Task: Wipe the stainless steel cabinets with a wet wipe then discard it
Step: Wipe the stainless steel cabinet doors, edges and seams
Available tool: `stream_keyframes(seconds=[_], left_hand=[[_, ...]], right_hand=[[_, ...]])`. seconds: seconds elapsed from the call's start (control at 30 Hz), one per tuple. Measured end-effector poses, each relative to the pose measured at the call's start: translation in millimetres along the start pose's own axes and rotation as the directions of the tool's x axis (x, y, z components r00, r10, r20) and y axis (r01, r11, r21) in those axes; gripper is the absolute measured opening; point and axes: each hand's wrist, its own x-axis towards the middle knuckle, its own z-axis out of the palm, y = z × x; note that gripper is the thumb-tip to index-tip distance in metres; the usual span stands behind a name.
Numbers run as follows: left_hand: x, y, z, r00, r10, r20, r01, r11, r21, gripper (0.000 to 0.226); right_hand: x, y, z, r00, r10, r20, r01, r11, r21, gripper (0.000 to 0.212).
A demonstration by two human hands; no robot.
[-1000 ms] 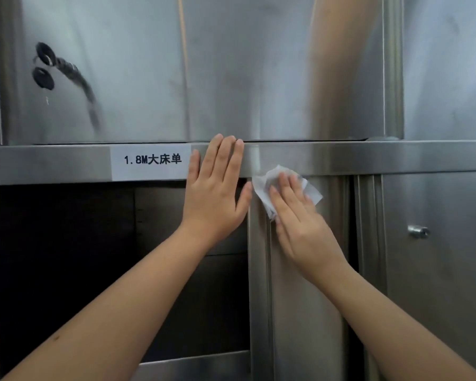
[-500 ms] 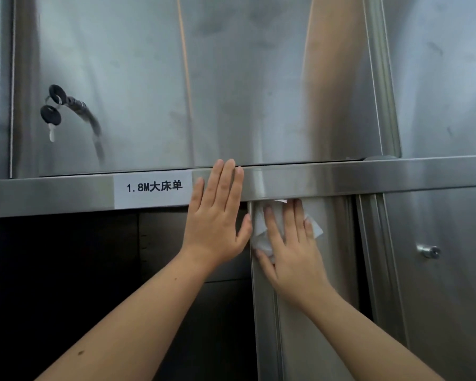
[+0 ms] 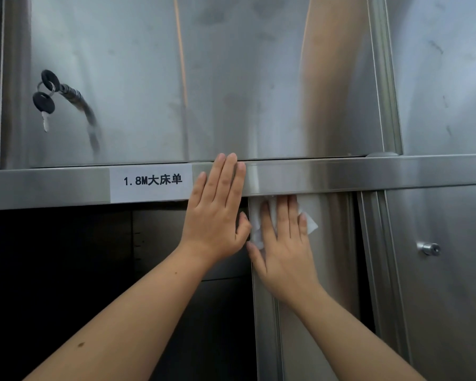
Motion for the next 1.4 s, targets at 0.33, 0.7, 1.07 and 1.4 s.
stream_keyframes(seconds=[0.33, 0.7, 1.07, 1.4], left_hand=[[0.1, 0.3, -2.0, 1.0, 0.003, 0.004, -0.003, 1.0, -0.014, 0.072], [-0.4, 1.2, -0.7, 1.0, 0.0, -0.004, 0.0, 1.0, -0.015, 0.073], [-0.1, 3.4, -1.9, 1.0, -0.015, 0.004, 0.015, 1.0, -0.021, 0.073], [-0.5, 3.1, -6.6, 0.998, -0.006, 0.06, 0.008, 0.999, -0.034, 0.074]], right_hand=[[-28.7, -0.8, 3.4, 0.996, -0.015, 0.086, 0.018, 0.999, -0.029, 0.083], [-43.8, -2.2, 8.2, 0.996, -0.003, 0.092, -0.003, 0.998, 0.059, 0.079], [-3.3, 1.9, 5.1, 0.999, -0.014, 0.033, 0.014, 1.0, 0.023, 0.079], [-49.4, 9.8, 10.3, 0.986, -0.136, 0.091, 0.139, 0.99, -0.017, 0.077]])
